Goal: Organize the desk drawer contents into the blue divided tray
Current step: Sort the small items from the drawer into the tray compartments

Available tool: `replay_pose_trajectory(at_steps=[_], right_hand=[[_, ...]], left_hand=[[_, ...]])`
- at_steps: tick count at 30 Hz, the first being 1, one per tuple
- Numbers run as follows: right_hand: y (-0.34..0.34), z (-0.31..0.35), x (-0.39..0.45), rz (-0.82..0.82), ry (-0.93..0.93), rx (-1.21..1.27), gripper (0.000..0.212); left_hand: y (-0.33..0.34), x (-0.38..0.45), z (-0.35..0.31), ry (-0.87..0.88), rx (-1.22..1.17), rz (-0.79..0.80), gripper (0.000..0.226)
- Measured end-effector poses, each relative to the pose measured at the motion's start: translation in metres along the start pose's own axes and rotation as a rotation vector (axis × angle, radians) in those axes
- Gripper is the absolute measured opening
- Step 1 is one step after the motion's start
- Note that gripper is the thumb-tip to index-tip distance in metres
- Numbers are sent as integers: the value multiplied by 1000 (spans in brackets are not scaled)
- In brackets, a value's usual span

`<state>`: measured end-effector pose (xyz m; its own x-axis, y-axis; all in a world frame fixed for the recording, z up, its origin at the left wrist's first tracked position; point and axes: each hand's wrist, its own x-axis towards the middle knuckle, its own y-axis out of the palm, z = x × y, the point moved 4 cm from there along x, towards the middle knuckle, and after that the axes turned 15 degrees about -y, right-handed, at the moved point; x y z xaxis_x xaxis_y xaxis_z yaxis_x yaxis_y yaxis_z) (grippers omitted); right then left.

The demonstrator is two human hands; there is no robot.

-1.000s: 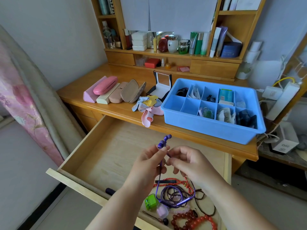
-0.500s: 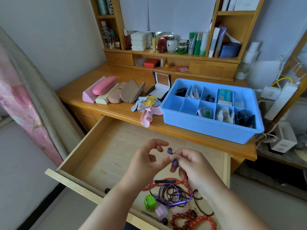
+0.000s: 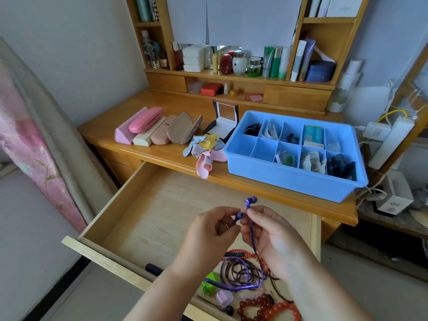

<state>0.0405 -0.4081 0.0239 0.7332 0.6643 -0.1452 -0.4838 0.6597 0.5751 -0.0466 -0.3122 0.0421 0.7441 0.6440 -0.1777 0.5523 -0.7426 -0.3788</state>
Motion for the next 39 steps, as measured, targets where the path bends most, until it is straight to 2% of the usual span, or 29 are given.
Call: replay_pose_trajectory(at_steps=[2,5,8,10,13,15,17,20,22,23,25,29,31,35,37,39], right_hand=[[1,-1,0,-9,-7,32,13],[0,-3,1,-41,-33,63,15],[5,-5,0,21,-95,20,12],[11,-3,-2,80,-142,-50,16],[8,4,-1,119,-176,-260,26],[7,14,2,179,-195,-407,13],[14,28,5,258,-234,-480,14],[31,53,9,350,-339,-492,23],[37,70,12,353,-396,-488,17],[40,77,13,355,-419,-475,12],[42,86,16,365,-435,-396,18],[30,83,20,295,-363,-210,39],[20,79,22,199,-310,-118,34],[-3,88,27,42,-294,55,18],[-18,94,31,-7,-345,20,18],[-38,94,35,-89,-375,-110,20]], left_hand=[[-2,-1,-1,-7,-149,-29,25],[-4,3,7,-105,-501,-71,12],[12,3,9,-207,-764,66,18],[20,2,4,-194,-833,140,20],[16,4,1,-190,-694,131,21],[8,8,-6,-156,-536,157,20],[2,9,-17,-84,-502,258,25],[5,8,-25,16,-460,505,55],[13,7,-21,-18,-353,558,56],[17,8,-18,-37,-278,525,46],[19,12,-12,-29,-161,411,17],[12,22,-9,-32,-164,362,16],[9,28,-5,-36,-56,341,18],[0,36,13,-78,357,285,16],[-6,37,19,-95,361,246,11],[-14,37,17,-103,265,193,8]])
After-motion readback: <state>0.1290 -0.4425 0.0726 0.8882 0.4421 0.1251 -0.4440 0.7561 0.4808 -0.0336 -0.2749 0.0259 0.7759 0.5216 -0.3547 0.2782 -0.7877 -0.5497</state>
